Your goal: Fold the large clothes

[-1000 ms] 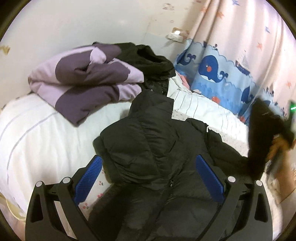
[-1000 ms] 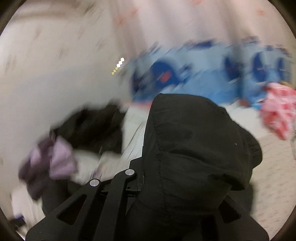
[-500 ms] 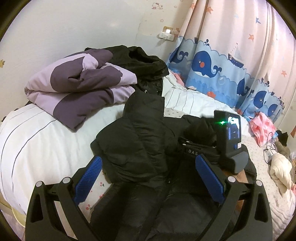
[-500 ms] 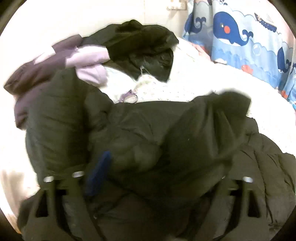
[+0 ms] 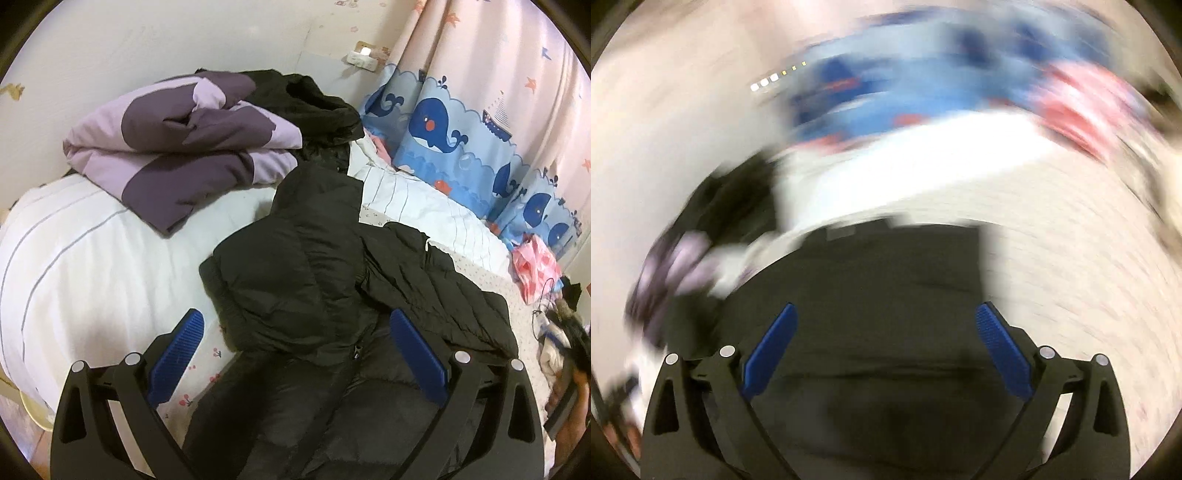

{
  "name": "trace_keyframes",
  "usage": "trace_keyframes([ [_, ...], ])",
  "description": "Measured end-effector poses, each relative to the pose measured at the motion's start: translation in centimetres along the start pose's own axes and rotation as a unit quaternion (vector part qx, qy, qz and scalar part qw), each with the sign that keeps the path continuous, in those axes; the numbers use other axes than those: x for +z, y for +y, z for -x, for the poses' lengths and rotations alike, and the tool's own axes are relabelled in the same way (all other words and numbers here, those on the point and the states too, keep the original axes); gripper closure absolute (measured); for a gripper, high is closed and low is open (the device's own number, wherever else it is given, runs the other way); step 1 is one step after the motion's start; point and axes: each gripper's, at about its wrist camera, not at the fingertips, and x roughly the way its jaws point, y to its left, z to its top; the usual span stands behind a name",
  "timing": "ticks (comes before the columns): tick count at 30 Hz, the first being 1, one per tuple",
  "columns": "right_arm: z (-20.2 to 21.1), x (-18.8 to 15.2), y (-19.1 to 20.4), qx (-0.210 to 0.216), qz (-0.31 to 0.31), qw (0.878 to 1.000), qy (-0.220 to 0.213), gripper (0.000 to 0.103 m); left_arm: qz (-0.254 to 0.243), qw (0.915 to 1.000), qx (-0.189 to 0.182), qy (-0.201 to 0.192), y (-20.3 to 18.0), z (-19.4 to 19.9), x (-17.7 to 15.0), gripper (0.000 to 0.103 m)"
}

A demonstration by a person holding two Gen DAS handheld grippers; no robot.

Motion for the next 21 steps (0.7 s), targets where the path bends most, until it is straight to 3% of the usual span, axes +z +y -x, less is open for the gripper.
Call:
trace_keyframes([
  [4, -1.5, -0.1, -11.9, -0.016, -0.148, 0.989, 0.026, 0.009, -0.005, 0.9999, 0.014, 0.007, -0.7, -1.2, -0.2, 0.006],
  [6, -3.0, -0.7, -14.0, 0.004, -0.182, 0.983, 0.039, 0.009, -0.007, 0.9998, 0.017, 0.009, -1.2, -1.6, -0.2, 0.006],
  [8, -5.0, -0.6, -14.0, 0.034, -0.184, 0.981, 0.047, 0.009, -0.013, 0.9997, 0.017, 0.011, -1.7, -1.9, -0.3, 0.006],
  [12, -9.5, 0.9, -10.2, 0.078, -0.116, 0.988, 0.070, 0.008, -0.035, 0.9992, 0.017, 0.014, -2.9, -2.5, -0.6, 0.006],
  [15, -14.5, 1.6, -6.7, 0.030, -0.038, 0.990, 0.131, 0.008, -0.054, 0.9983, 0.016, 0.015, -3.5, -2.8, -0.7, 0.006],
  [16, -16.5, 1.2, -6.1, 0.021, -0.021, 0.986, 0.164, 0.013, -0.062, 0.9977, 0.022, 0.017, -3.7, -3.1, -0.8, 0.006],
  [18, -18.2, 0.6, -5.7, 0.038, -0.024, 0.981, 0.190, 0.077, -0.069, 0.9969, 0.031, 0.021, -4.0, -3.6, -0.9, 0.006],
  [20, -17.2, 1.4, -4.7, 0.020, 0.007, 0.987, 0.157, 0.093, -0.065, 0.9968, 0.037, 0.027, -3.9, -4.1, -0.9, 0.006],
  [21, -16.8, 1.8, -4.4, 0.019, 0.016, 0.989, 0.149, 0.095, -0.062, 0.9969, 0.038, 0.029, -3.9, -4.2, -0.9, 0.006],
])
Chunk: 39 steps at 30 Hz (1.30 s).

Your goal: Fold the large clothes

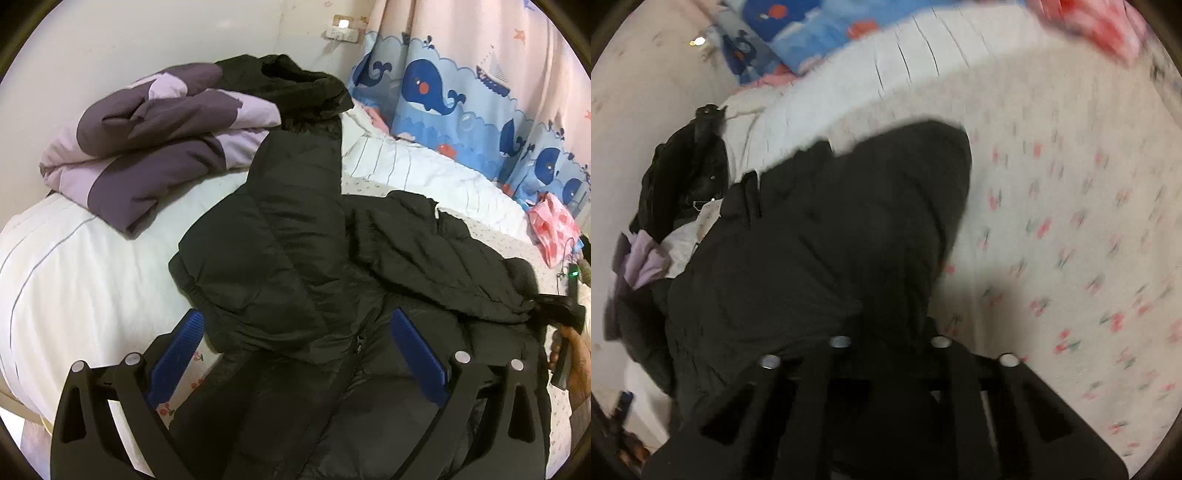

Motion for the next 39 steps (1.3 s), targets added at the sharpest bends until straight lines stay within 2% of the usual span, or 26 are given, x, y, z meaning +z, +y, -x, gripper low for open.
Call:
trace_keyframes([
  [4, 5.2, 2.4, -0.8, -0.017, 0.008, 0.999, -0.050, 0.097, 0.005, 1.0000, -0.003, 0.003, 0.0, -0.2, 0.1, 0.006],
  [5, 5.9, 2.8, -1.2, -0.042, 0.025, 0.998, -0.046, 0.097, 0.005, 1.0000, -0.001, 0.002, 0.1, -0.2, 0.2, 0.006],
  [7, 5.7, 2.8, -2.0, -0.080, 0.042, 0.995, -0.030, 0.095, 0.007, 1.0000, -0.001, 0.003, 0.5, -0.2, 0.5, 0.006],
  [10, 3.1, 1.3, -4.4, -0.089, 0.025, 0.995, 0.030, 0.081, 0.029, 0.9996, 0.006, -0.003, 2.0, -0.1, 1.2, 0.006],
  [11, 2.8, 0.8, -4.9, -0.087, 0.017, 0.995, 0.038, 0.073, 0.041, 0.9991, 0.009, -0.006, 2.8, 0.0, 1.5, 0.006],
  [12, 3.0, 0.2, -5.4, -0.087, 0.005, 0.996, 0.029, 0.064, 0.051, 0.9986, 0.011, -0.007, 3.4, 0.1, 1.6, 0.006],
  [13, 4.1, -0.3, -5.8, -0.098, -0.006, 0.995, 0.002, 0.059, 0.067, 0.9976, 0.014, -0.010, 4.5, 0.3, 1.8, 0.006],
  [15, 7.5, -1.4, -6.5, -0.136, -0.044, 0.987, -0.078, 0.044, 0.096, 0.9951, 0.021, -0.012, 6.5, 0.5, 1.9, 0.006],
  [16, 9.4, -2.2, -6.6, -0.145, -0.063, 0.980, -0.119, 0.044, 0.104, 0.9943, 0.022, -0.009, 7.0, 0.5, 1.9, 0.006],
  [17, 11.4, -3.2, -6.0, -0.137, -0.068, 0.975, -0.158, 0.042, 0.112, 0.9935, 0.019, -0.003, 7.5, 0.2, 1.9, 0.006],
  [19, 13.0, -4.5, -3.1, -0.100, -0.027, 0.977, -0.184, 0.034, 0.125, 0.9917, -0.015, 0.028, 8.0, -1.0, 1.5, 0.006],
  [21, 12.7, -5.8, 2.2, -0.066, 0.052, 0.981, -0.175, 0.024, 0.135, 0.9885, -0.047, 0.049, 8.2, -2.9, 0.8, 0.006],
  [22, 12.1, -6.6, 5.3, -0.044, 0.096, 0.981, -0.162, 0.022, 0.152, 0.9848, -0.047, 0.070, 8.4, -4.1, 0.4, 0.006],
  [24, 10.1, -8.9, 12.1, 0.004, 0.180, 0.975, -0.129, 0.015, 0.181, 0.9766, -0.081, 0.083, 8.6, -5.5, -0.3, 0.006],
  [25, 9.4, -9.8, 14.0, 0.015, 0.199, 0.973, -0.119, 0.015, 0.186, 0.9741, -0.094, 0.088, 8.5, -6.6, -0.8, 0.006],
  [27, 7.8, -12.5, 18.5, 0.055, 0.234, 0.965, -0.103, 0.015, 0.210, 0.9690, -0.060, 0.116, 8.7, -8.5, -1.4, 0.006],
  [29, 6.6, -15.1, 21.3, 0.095, 0.242, 0.961, -0.098, 0.015, 0.243, 0.9597, -0.083, 0.114, 9.0, -9.8, -1.6, 0.006],
  [33, 4.6, -17.6, 22.7, 0.123, 0.249, 0.956, -0.092, 0.015, 0.252, 0.9556, -0.064, 0.140, 7.8, -12.8, -1.6, 0.006],
  [35, 3.9, -17.8, 21.7, 0.125, 0.232, 0.961, -0.083, 0.015, 0.234, 0.9598, -0.046, 0.149, 6.2, -13.9, -1.4, 0.006],
  [37, 3.5, -16.7, 21.5, 0.140, 0.206, 0.966, -0.070, 0.015, 0.228, 0.9622, -0.051, 0.140, 5.0, -14.5, -1.3, 0.006],
  [38, 3.9, -15.9, 21.0, 0.148, 0.189, 0.968, -0.073, 0.015, 0.229, 0.9630, -0.067, 0.126, 4.5, -14.6, -1.2, 0.011],
  [39, 4.4, -15.4, 20.5, 0.148, 0.180, 0.969, -0.079, 0.015, 0.227, 0.9635, -0.078, 0.119, 3.9, -14.7, -1.2, 0.034],
])
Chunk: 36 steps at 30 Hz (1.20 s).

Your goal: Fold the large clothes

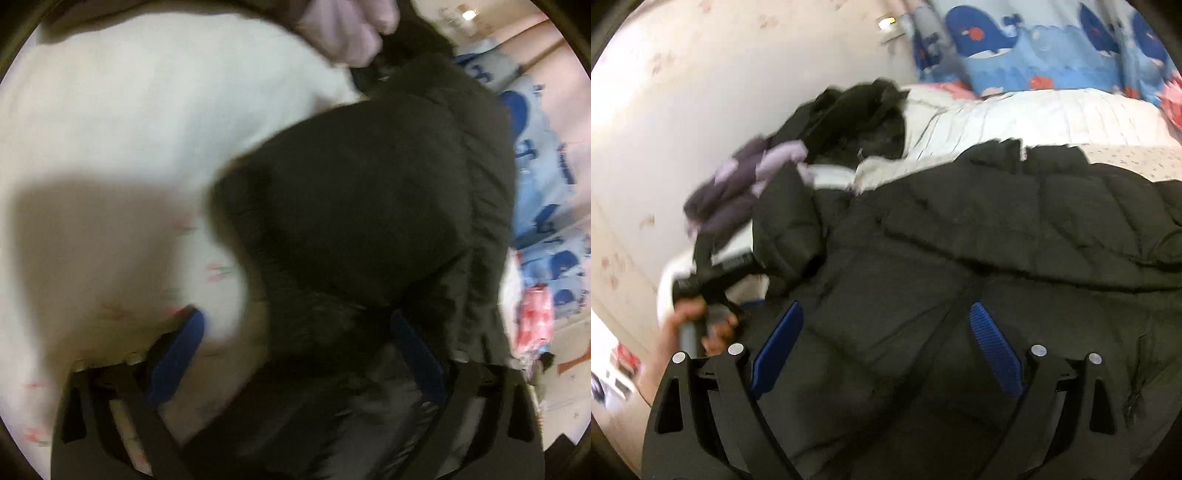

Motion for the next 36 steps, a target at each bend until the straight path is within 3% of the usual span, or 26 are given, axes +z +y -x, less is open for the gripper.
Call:
trace_keyframes([
  [1, 0.6, 0.6, 0.1, 0.001, -0.003, 1.000, -0.008, 0.015, -0.011, 0.9998, -0.015, 0.006, -0.8, -0.3, -0.1, 0.053],
  [2, 1.8, 1.0, -0.4, 0.003, -0.002, 1.000, -0.015, 0.015, -0.019, 0.9995, -0.027, 0.002, -1.6, -0.2, -0.3, 0.058],
  [4, 3.4, 1.7, -0.2, -0.005, 0.007, 1.000, -0.030, 0.015, -0.062, 0.9962, -0.037, -0.048, -3.8, 1.3, -0.8, 0.073],
  [8, 6.4, 3.1, -0.5, -0.006, 0.011, 0.998, -0.065, 0.014, -0.159, 0.9749, -0.064, -0.142, -8.5, 5.9, -1.8, 0.076],
  [11, 8.7, 4.1, -1.4, -0.002, -0.008, 0.996, -0.094, 0.014, -0.210, 0.9589, -0.099, -0.163, -12.0, 8.6, -1.7, 0.076],
  [14, 10.8, 5.1, -3.0, -0.013, -0.032, 0.992, -0.118, 0.012, -0.303, 0.9303, -0.119, -0.170, -18.8, 11.0, -1.7, 0.077],
  [17, 13.0, 5.9, -5.6, -0.015, -0.071, 0.987, -0.144, 0.007, -0.377, 0.8986, -0.180, -0.135, -26.1, 11.7, -2.6, 0.077],
  [20, 14.7, 6.3, -9.3, 0.020, -0.142, 0.976, -0.163, 0.007, -0.442, 0.8594, -0.256, -0.025, -32.4, 10.1, -6.1, 0.077],
  [22, 14.7, 6.1, -12.3, 0.061, -0.210, 0.963, -0.155, 0.007, -0.478, 0.8362, -0.260, 0.071, -35.3, 6.7, -9.0, 0.074],
  [23, 14.1, 5.7, -14.1, 0.087, -0.254, 0.952, -0.145, 0.007, -0.492, 0.8303, -0.244, 0.095, -36.1, 5.1, -10.2, 0.072],
  [24, 13.3, 5.2, -15.9, 0.106, -0.295, 0.941, -0.130, 0.007, -0.502, 0.8304, -0.218, 0.103, -36.6, 3.5, -11.2, 0.065],
  [26, 11.8, 4.2, -18.5, 0.109, -0.358, 0.922, -0.098, 0.007, -0.516, 0.8283, -0.166, 0.142, -36.5, 0.3, -13.0, 0.064],
  [28, 10.8, 3.8, -19.8, 0.103, -0.380, 0.916, -0.079, 0.007, -0.516, 0.8324, -0.142, 0.142, -35.2, -0.7, -13.7, 0.053],
  [29, 10.3, 3.6, -20.2, 0.098, -0.385, 0.915, -0.069, 0.007, -0.518, 0.8319, -0.140, 0.139, -34.4, -0.4, -14.1, 0.048],
  [30, 9.9, 3.7, -20.3, 0.093, -0.385, 0.916, -0.062, 0.007, -0.519, 0.8315, -0.144, 0.138, -33.7, -0.1, -13.9, 0.034],
  [31, 9.4, 3.7, -20.3, 0.088, -0.381, 0.919, -0.055, 0.007, -0.516, 0.8361, -0.140, 0.125, -32.4, 0.6, -13.8, 0.029],
  [33, 8.7, 3.9, -20.0, 0.048, -0.362, 0.930, -0.030, 0.007, -0.506, 0.8436, -0.146, 0.103, -29.9, 1.7, -13.7, 0.028],
  [36, 8.5, 3.6, -19.9, 0.005, -0.347, 0.938, -0.026, 0.007, -0.468, 0.8678, -0.157, 0.060, -26.7, 4.4, -13.2, 0.015],
])
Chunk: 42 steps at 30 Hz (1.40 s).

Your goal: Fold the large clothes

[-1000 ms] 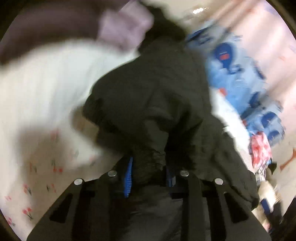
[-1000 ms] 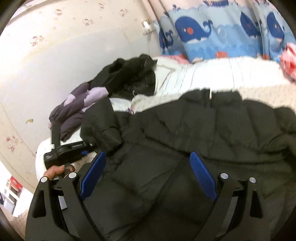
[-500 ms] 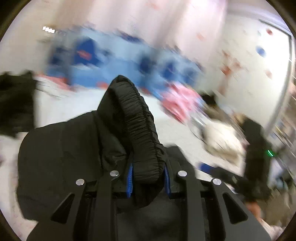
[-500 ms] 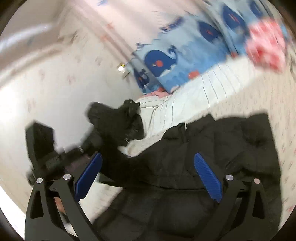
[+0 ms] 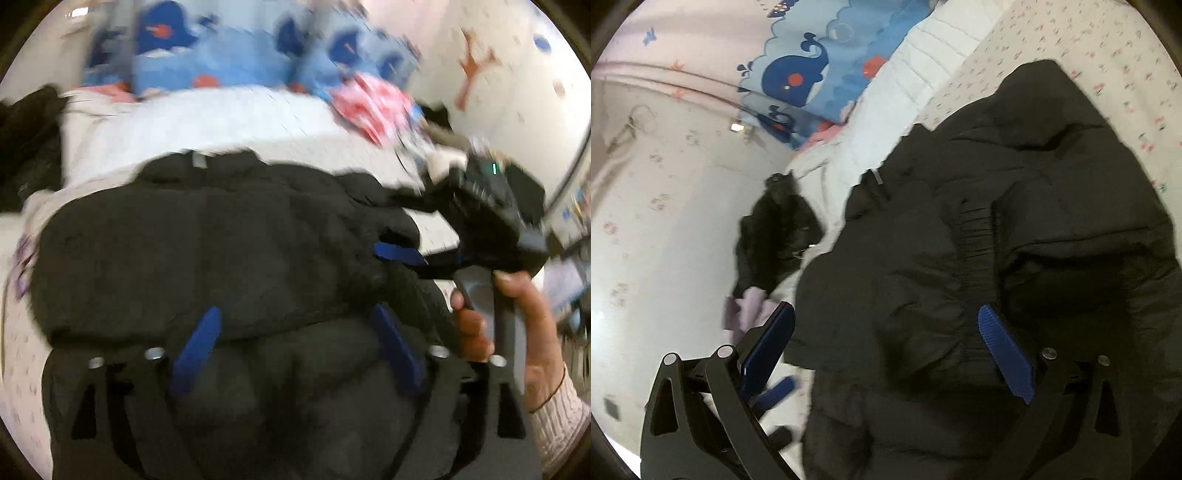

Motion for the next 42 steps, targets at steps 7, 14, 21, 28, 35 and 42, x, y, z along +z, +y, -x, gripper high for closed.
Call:
trace_keyframes([
  [7, -1.1, -2.1, -0.2, -0.098, 0.051, 0.993, -0.039, 0.008, 0.096, 0.9867, 0.076, -0.106, 6.8, 3.3, -2.3, 0.012],
  [14, -4.5, -3.9, 0.2, -0.115, 0.114, 0.987, 0.011, 0.040, 0.145, 0.9533, 0.225, -0.141, 11.2, 4.0, -2.5, 0.008],
  [21, -3.6, -5.4, 5.5, -0.101, 0.227, 0.968, -0.037, 0.093, 0.118, 0.9371, 0.307, -0.116, 11.8, 2.6, -2.4, 0.007],
  [28, 4.2, -2.0, 13.0, -0.107, 0.344, 0.911, -0.201, 0.093, 0.143, 0.9371, 0.281, -0.150, 11.5, 3.4, -1.7, 0.007],
  [35, 0.7, 4.6, 1.0, -0.199, 0.206, 0.952, -0.107, 0.093, 0.154, 0.9404, 0.285, -0.102, 12.0, 0.5, -1.5, 0.007],
  [42, 3.5, 5.1, -2.1, -0.213, 0.116, 0.961, -0.132, 0.053, 0.198, 0.9354, 0.286, -0.065, 13.8, -0.4, -2.3, 0.007],
])
